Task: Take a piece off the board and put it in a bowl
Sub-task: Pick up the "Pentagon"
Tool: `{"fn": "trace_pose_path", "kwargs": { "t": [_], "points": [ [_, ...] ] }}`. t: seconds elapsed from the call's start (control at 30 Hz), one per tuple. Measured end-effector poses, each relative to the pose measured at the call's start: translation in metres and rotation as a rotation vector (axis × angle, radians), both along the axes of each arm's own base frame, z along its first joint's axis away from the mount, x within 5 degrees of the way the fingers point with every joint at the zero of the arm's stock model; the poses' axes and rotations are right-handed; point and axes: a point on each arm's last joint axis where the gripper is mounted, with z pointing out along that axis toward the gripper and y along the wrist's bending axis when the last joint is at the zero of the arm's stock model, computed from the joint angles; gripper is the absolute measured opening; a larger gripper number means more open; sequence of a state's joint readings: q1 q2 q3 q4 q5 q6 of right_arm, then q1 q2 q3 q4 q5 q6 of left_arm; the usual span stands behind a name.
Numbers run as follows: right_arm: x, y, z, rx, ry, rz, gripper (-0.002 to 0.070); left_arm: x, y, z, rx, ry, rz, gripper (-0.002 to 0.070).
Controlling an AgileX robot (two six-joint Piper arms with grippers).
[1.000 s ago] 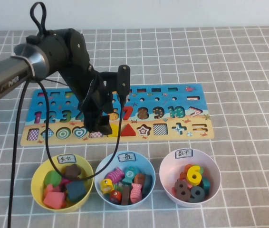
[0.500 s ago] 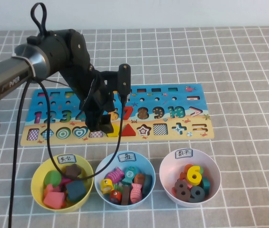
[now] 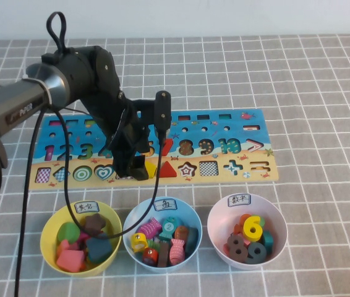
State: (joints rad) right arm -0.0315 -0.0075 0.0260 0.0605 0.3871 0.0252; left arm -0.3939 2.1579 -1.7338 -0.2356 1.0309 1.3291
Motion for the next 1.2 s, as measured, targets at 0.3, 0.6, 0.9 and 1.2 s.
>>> {"fn": "trace_pose_path", "kwargs": {
  "t": [0.3,0.6,0.9,1.2],
  "points": [
    [0.0,0.0,0.0,0.0,0.0,0.0,-0.0017,0.0006,-0.0002,-0.0021,0.001,0.001,0.001,0.0472],
    [0.0,0.0,0.0,0.0,0.0,0.0,-0.0017,0.0009,-0.0003,-0.002,0.0,-0.002,0.002,0.0472],
    [0.0,0.0,0.0,0.0,0.0,0.0,-0.0017,0.0008,-0.0007,-0.0043,0.0,0.012,0.001,0.0472],
    [0.0,0.0,0.0,0.0,0.0,0.0,-0.0017,-0.0004,-0.0008,-0.0041,0.001,0.028,-0.002,0.0428]
  ]
}}
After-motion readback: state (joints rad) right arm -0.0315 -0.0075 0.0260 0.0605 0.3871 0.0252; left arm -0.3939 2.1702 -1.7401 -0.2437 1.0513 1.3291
